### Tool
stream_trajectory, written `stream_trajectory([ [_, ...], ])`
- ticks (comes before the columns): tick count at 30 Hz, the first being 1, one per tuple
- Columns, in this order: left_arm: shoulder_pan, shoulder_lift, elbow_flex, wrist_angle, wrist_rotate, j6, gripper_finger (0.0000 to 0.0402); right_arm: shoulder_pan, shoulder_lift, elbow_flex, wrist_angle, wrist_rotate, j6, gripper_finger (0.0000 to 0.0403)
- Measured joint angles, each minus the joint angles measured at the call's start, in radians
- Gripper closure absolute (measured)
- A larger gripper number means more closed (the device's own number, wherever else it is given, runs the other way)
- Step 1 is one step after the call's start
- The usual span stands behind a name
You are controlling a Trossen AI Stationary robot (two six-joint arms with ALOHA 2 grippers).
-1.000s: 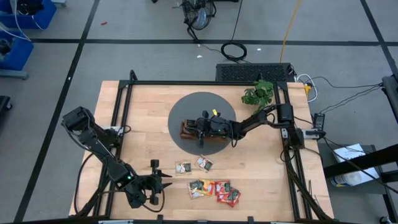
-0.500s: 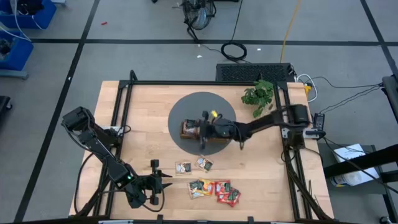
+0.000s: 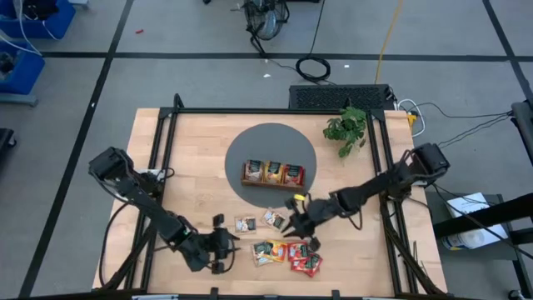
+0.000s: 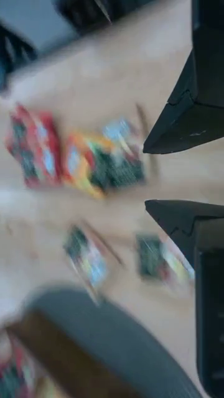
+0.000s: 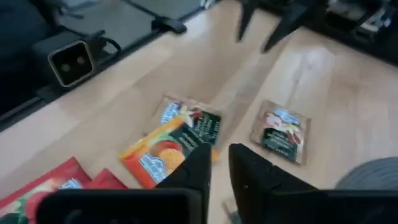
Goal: Pick & Place Tea
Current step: Put the yellow tea bag into the middle section of the wooden organizer
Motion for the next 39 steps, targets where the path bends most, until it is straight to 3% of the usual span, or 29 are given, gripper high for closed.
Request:
stream_trajectory([
  [5,0.080,0.101,0.004,0.248,0.112,0.099,0.0270,0.087,0.014,-0.112,0.212,-0.005,0.037,0.0397],
  [9,0.151,0.148,0.020,0.276,0.253,0.062,0.0270,0.131,0.062,-0.123,0.306,-0.005,0.060,0.0401],
  [13,0.210,0.192,0.054,0.278,0.284,0.018,0.0270,0.145,0.170,-0.084,0.422,-0.054,0.050,0.0402],
  [15,0.231,0.213,0.067,0.278,0.299,0.018,0.0270,0.136,0.229,-0.038,0.423,-0.109,0.051,0.0402],
  [24,0.252,0.228,0.073,0.269,0.337,0.016,0.0270,0.083,0.405,0.170,0.264,-0.106,0.092,0.0402],
  [31,0.243,0.228,0.073,0.234,0.338,-0.025,0.0270,0.055,0.456,0.245,0.128,-0.106,0.118,0.0403],
  [39,0.246,0.228,0.073,0.222,0.338,-0.067,0.0270,0.010,0.454,0.242,0.126,0.081,0.085,0.0403],
])
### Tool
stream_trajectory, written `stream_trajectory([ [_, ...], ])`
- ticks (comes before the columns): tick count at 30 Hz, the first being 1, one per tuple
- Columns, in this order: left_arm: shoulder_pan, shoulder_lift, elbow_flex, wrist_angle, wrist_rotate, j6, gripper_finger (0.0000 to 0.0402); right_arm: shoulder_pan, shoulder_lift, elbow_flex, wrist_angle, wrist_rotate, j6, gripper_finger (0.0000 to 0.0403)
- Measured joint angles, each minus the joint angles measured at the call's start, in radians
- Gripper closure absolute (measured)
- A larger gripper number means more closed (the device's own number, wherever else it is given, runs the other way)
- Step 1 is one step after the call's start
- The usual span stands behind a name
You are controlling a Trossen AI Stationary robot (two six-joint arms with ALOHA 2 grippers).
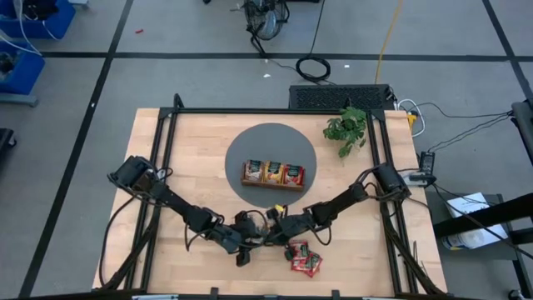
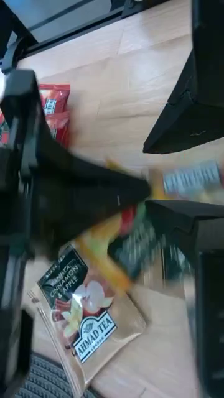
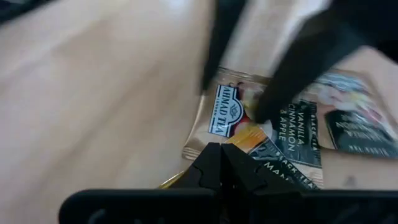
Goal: Pick & Place Tea
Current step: Put the yellow tea bag into the middle section of the wooden organizer
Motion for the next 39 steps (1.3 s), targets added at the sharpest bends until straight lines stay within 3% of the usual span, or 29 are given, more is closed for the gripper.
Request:
stream_trajectory([
  [6,0.014,0.000,0.000,-0.017,-0.002,0.000,0.0270,-0.015,-0.006,-0.002,0.008,0.026,0.000,0.0403],
  [16,0.033,-0.008,0.000,-0.051,-0.003,-0.008,0.0270,0.066,-0.079,-0.002,-0.054,0.024,-0.104,0.0403],
  [29,0.099,-0.034,0.000,-0.169,-0.002,-0.170,0.0270,0.050,-0.038,0.000,-0.137,0.101,-0.056,0.0403],
  [39,0.115,-0.091,0.000,-0.212,0.005,-0.094,0.0270,0.030,-0.021,-0.049,-0.120,0.095,-0.019,0.0403],
])
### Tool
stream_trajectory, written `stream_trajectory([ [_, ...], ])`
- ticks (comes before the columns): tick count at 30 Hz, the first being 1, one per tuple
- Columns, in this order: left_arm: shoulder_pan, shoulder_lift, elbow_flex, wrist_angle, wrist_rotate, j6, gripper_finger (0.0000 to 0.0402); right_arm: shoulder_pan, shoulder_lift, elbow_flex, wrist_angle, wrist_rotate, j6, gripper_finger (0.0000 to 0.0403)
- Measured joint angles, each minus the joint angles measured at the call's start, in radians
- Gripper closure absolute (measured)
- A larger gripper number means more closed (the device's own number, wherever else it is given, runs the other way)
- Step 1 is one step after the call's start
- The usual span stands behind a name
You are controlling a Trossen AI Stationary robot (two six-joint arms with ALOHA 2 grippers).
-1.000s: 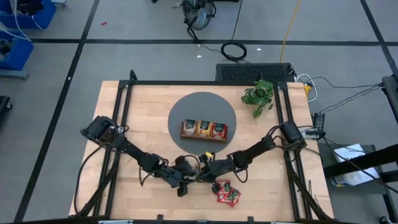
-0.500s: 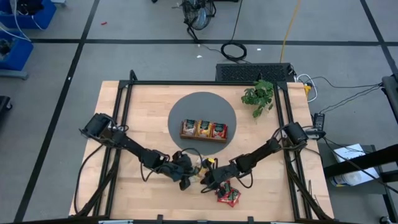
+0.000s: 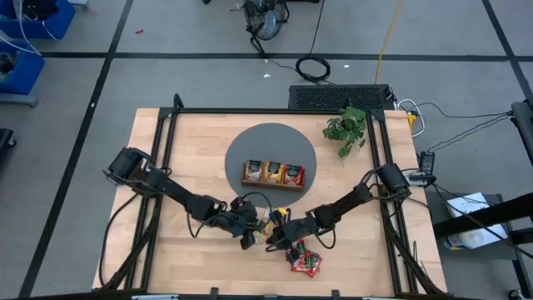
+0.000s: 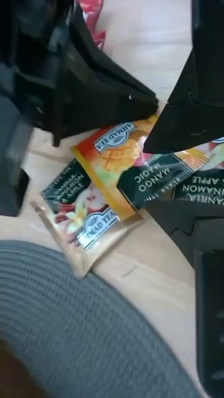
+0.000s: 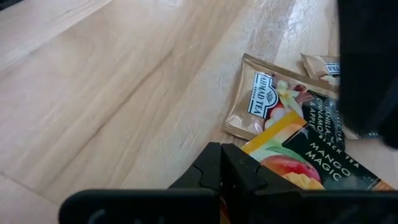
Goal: Pick & Place Tea
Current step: Put the yellow tea bag into the middle section of the wooden organizer
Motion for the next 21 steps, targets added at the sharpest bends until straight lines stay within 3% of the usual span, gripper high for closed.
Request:
stream_trajectory([
  [5,0.000,-0.003,-0.001,-0.027,-0.010,0.005,0.0247,-0.001,0.003,-0.037,0.083,-0.044,0.000,0.0403],
  [14,0.055,0.005,0.000,-0.036,0.052,0.019,0.0154,-0.006,0.003,-0.041,0.092,-0.049,-0.003,0.0403],
  [21,0.095,0.012,0.000,-0.047,0.152,0.018,0.0149,-0.013,0.004,-0.041,0.085,-0.051,-0.002,0.0403],
])
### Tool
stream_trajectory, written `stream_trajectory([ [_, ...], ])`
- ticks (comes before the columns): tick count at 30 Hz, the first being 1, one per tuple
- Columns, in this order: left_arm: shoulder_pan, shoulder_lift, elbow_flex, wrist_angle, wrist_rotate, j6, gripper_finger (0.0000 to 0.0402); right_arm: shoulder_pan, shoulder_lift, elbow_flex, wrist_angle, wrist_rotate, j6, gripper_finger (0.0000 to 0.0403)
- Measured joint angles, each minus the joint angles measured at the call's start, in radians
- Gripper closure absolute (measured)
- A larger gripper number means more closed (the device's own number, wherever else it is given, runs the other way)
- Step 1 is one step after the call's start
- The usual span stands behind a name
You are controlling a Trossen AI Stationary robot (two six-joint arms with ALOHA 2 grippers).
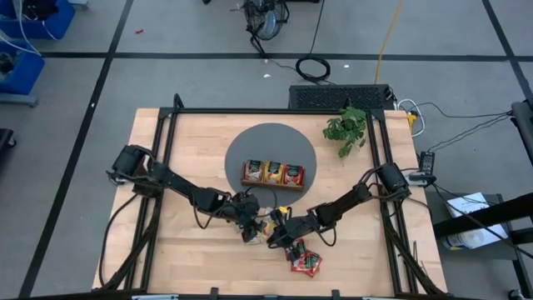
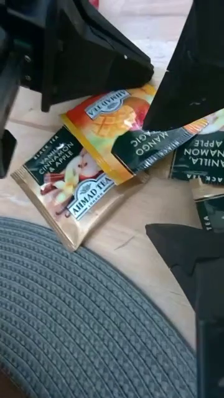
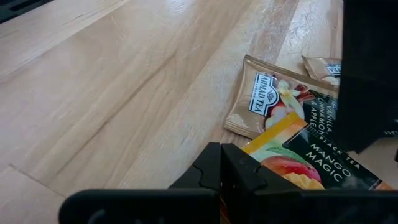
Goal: Pick & Place Tea
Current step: Put the yellow tea bag into the middle section of the wooden organizer
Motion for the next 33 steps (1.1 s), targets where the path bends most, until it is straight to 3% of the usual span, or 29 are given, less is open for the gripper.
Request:
stream_trajectory([
  [18,0.009,0.074,0.001,0.145,0.034,0.043,0.0195,-0.001,0.002,0.000,0.015,0.002,-0.010,0.0403],
  [22,0.004,0.075,0.001,0.160,0.041,0.116,0.0214,-0.002,0.002,0.000,0.015,0.005,-0.011,0.0403],
  [27,-0.006,0.077,0.000,0.190,0.066,0.182,0.0269,-0.003,0.002,-0.001,0.016,0.006,-0.011,0.0403],
  [33,-0.019,0.077,0.000,0.208,0.071,0.248,0.0374,0.000,0.002,-0.001,0.024,0.053,-0.011,0.0403],
])
